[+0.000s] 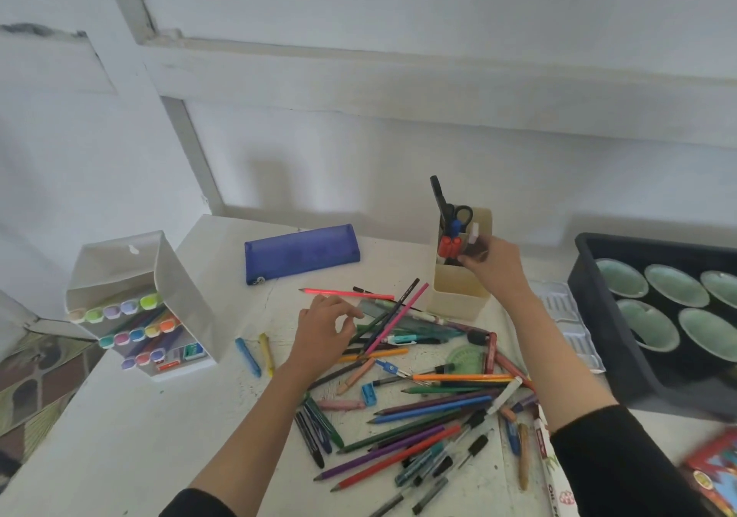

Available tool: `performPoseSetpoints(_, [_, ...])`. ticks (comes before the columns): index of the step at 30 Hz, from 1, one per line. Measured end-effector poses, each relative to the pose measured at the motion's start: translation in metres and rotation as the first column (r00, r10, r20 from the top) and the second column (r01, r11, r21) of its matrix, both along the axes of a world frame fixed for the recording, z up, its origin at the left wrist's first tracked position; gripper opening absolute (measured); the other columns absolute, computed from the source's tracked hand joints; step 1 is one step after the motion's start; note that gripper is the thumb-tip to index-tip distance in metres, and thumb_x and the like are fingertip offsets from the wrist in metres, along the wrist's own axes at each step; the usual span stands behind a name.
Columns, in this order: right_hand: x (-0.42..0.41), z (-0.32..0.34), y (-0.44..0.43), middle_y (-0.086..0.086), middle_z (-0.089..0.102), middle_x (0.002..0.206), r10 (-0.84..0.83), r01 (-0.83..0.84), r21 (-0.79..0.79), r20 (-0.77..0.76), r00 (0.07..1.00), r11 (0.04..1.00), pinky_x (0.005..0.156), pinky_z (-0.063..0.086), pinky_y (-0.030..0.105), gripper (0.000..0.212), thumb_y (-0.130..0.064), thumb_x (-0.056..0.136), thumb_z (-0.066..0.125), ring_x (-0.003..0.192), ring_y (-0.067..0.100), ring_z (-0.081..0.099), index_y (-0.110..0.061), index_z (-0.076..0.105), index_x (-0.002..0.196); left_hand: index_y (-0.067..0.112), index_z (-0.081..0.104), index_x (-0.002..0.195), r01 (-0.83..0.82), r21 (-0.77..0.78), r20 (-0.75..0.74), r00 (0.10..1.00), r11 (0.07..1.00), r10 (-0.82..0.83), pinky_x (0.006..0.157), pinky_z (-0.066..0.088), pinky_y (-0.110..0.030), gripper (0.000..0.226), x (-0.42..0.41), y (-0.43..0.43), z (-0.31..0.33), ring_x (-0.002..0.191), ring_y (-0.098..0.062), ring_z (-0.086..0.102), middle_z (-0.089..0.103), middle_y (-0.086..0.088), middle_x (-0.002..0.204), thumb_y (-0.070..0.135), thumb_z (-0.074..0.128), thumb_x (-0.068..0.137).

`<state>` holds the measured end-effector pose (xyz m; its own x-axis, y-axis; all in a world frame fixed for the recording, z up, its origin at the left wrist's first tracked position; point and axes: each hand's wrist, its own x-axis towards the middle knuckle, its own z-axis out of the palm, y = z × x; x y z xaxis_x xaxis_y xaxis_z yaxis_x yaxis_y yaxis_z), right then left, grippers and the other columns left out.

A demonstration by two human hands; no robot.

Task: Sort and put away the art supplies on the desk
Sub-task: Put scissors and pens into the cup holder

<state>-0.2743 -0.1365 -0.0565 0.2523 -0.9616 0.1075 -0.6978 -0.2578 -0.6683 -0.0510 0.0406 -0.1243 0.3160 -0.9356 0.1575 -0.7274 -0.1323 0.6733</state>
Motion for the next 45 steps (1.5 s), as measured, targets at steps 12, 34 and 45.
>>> performPoseSetpoints(12, [-0.001,-0.003,0.049,-0.005,0.06,0.095,-0.003,0.033,-0.174,0.168,0.986,0.984,0.064,0.034,-0.003,0.024,-0.004,0.084,0.064,0.065,0.001,0.049,-0.013,0.066,0.106,0.025,0.071,0.087,-0.071,0.021,-0.025,0.997,0.997,0.071,0.078,0.026,-0.034,0.024,0.006,0.02,-0.011,0.095,-0.014,0.046,0.062,0.009,0.09,0.006,0.057,0.087])
performPoseSetpoints(34, [-0.032,-0.105,0.164,0.004,0.064,0.093,0.046,-0.057,-0.232,-0.052,0.998,0.971,0.085,0.034,0.013,0.016,0.006,0.08,0.065,0.091,0.021,0.058,-0.006,0.07,0.089,0.016,0.065,0.117,0.071,0.0,0.118,0.99,0.997,-0.071,0.1,0.042,-0.041,0.038,-0.009,0.063,-0.049,0.116,-0.021,0.053,0.057,-0.002,0.127,0.006,0.057,0.081])
performPoseSetpoints(45, [-0.028,-0.105,0.166,0.002,0.065,0.091,0.001,-0.014,-0.26,-0.048,0.999,0.966,0.077,0.033,0.011,0.014,0.005,0.081,0.065,0.087,0.017,0.056,-0.007,0.068,0.087,0.017,0.063,0.123,0.058,-0.002,0.116,0.992,0.998,-0.057,0.104,0.024,-0.025,0.041,-0.013,0.065,-0.046,0.123,-0.018,0.049,0.057,0.0,0.132,0.005,0.058,0.084])
